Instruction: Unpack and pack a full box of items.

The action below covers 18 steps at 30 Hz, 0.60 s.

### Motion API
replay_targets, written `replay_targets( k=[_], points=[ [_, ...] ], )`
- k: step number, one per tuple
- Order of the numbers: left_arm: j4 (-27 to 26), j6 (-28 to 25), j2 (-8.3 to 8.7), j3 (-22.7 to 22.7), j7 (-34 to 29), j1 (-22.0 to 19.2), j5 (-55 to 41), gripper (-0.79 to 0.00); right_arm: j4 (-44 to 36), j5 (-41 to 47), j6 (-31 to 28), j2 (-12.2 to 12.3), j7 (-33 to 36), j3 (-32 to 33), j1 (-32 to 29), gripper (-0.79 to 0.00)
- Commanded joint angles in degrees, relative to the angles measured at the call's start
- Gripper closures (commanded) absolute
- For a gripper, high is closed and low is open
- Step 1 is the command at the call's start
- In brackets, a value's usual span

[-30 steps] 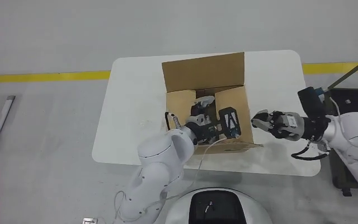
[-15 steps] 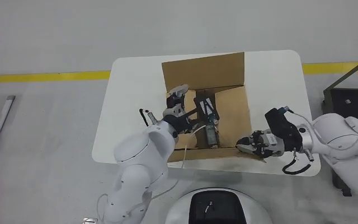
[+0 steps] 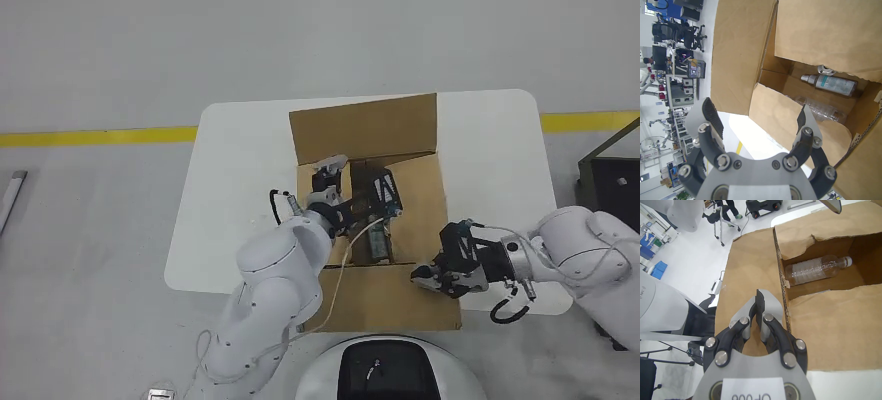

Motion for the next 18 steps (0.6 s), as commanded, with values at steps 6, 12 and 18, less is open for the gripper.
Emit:
replay_targets(
  k=[6,12,18],
  points=[
    [4.2,3.8,-0.48,0.8,0.7,0.0,-0.8,-0.785,-0.2,-5.8,1.8,-0.2,-9.3,3.4,-1.2,0.000],
    [4.5,12.7,-1.20,-0.7,3.1,0.6,-6.0,-0.785,3.4,-4.6,11.8,0.0,-25.3,13.3,-7.6,0.000],
    [4.5,12.7,-1.20,-0.7,3.1,0.6,-6.0,-0.785,5.7,-7.0,20.7,-0.1,-28.2,16.3,-11.5,0.000]
  ],
)
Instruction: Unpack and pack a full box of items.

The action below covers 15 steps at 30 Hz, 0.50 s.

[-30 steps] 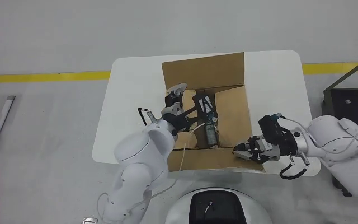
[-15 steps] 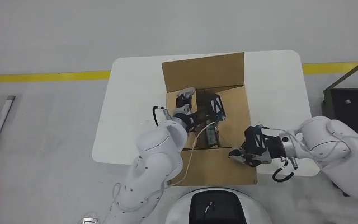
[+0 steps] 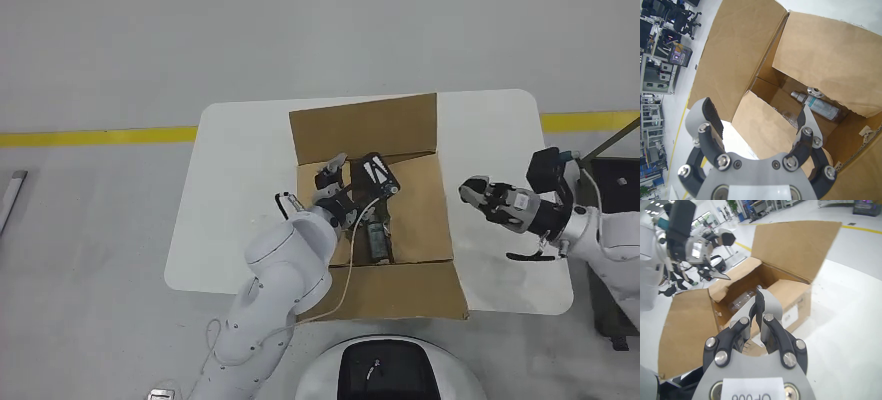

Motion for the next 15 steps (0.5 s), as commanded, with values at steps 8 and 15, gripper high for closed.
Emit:
replay_targets(
  k=[8,15],
  points=[
    [0.0,0.0,0.00,0.0,0.0,0.0,0.0,-0.785,2.5,-4.2,4.9,-1.7,-1.0,-7.0,-0.2,0.000],
    [0.9,0.4,0.09,-0.2,0.6,1.2,-0.2,-0.785,3.9,-4.5,0.9,-2.9,2.6,-11.9,2.4,0.000]
  ],
)
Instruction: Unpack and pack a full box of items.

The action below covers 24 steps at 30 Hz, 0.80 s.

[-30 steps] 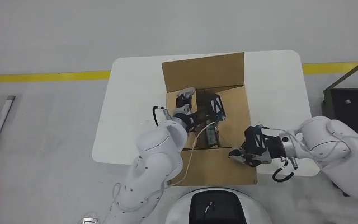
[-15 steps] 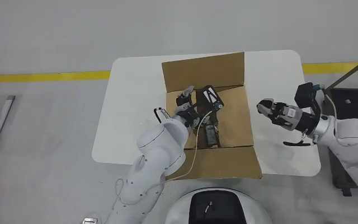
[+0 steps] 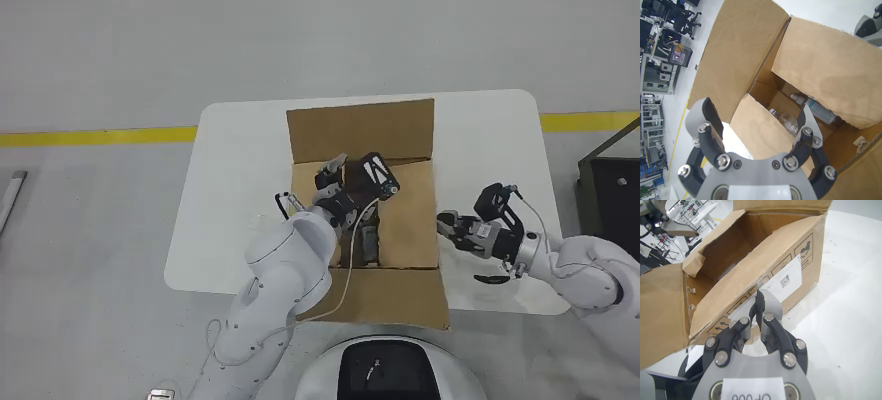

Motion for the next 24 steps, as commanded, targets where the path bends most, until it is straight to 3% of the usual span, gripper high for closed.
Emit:
replay_targets(
  k=[1,11,15,17,18,19,21,24],
  points=[
    [1.0,0.2,0.11,-0.3,-0.1,1.2,0.0,-0.785,0.6,-0.4,-1.4,-0.2,1.0,-0.7,0.8,0.000],
    [3.0,5.6,-0.43,0.1,-8.7,2.5,-1.4,-0.785,1.8,-0.7,-2.7,-0.8,1.4,-1.1,1.2,0.000],
    [5.4,4.6,-0.27,1.9,-10.2,2.2,6.1,-0.785,1.6,-0.7,-2.7,-1.0,1.4,-0.8,1.0,0.000],
    [5.9,5.0,-0.28,2.3,-10.3,2.4,7.9,-0.508,1.3,-0.7,-2.7,-1.0,1.6,-0.7,1.0,0.000],
    [6.1,4.8,-0.27,2.4,-10.4,2.4,9.0,-0.332,1.3,-0.7,-2.7,-1.1,1.6,-0.6,0.9,0.000],
    [6.2,4.8,-0.26,2.5,-10.4,2.5,9.9,-0.265,1.2,-0.8,-2.8,-1.1,1.7,-0.6,0.9,0.000],
    [6.2,4.9,-0.25,2.5,-10.4,2.6,11.3,0.000,1.3,-0.6,-2.6,-1.2,1.6,-0.4,0.7,0.000],
    [6.0,5.3,-0.32,2.0,-10.2,2.9,11.9,0.000,1.2,-0.5,-2.5,-1.3,1.2,0.1,0.5,0.000]
  ],
)
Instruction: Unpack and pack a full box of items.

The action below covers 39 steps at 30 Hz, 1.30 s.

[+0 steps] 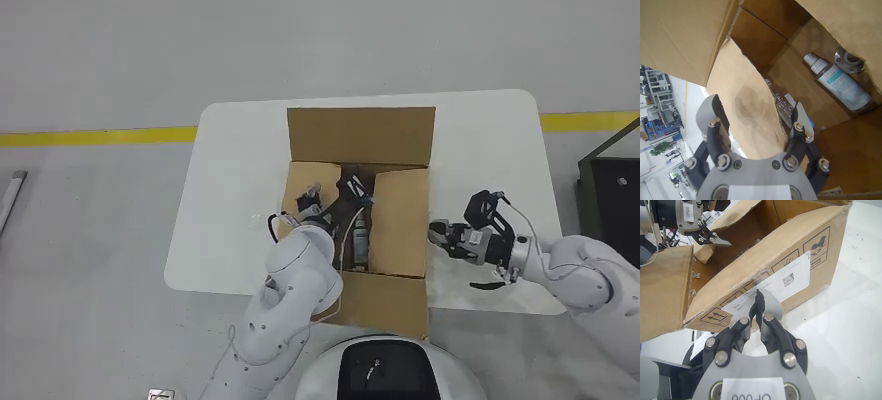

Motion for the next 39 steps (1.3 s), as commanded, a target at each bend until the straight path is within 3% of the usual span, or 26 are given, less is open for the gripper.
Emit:
replay_targets(
  k=[1,13,19,23,31,32,34,39],
  points=[
    [-0.2,0.1,-0.04,-0.2,0.0,0.1,0.6,0.000,-0.1,0.1,0.0,0.0,-0.1,0.3,-0.2,0.000],
    [-4.3,3.1,-0.60,-2.3,1.1,1.3,-1.0,0.000,-0.1,1.3,0.9,-0.5,-1.4,2.0,-0.6,0.000],
    [-7.3,9.4,-1.26,-4.7,1.8,1.6,-6.0,0.000,0.3,8.0,-0.5,-0.6,-2.7,4.4,-0.7,0.000],
    [-8.5,11.8,-1.53,-6.4,1.7,1.8,-9.2,0.000,0.1,13.1,-2.9,-0.5,-1.1,6.4,-0.4,0.000],
    [-8.7,12.2,-1.64,-7.9,2.6,1.9,-10.1,0.000,-1.3,12.1,-2.1,-1.0,4.9,3.5,1.6,0.000],
    [-8.8,11.7,-1.58,-7.9,2.7,1.8,-8.8,-0.289,-1.2,11.6,-1.9,-1.1,5.7,2.9,2.1,0.000],
    [-9.2,11.8,-1.55,-8.0,3.1,1.7,-7.5,-0.785,-1.1,10.4,-1.3,-1.3,6.0,2.1,2.9,0.000],
    [-9.9,10.5,-1.40,-8.8,3.3,1.2,-3.9,-0.785,-0.7,6.7,-0.4,-1.8,4.1,1.2,3.2,0.000]
  ],
)
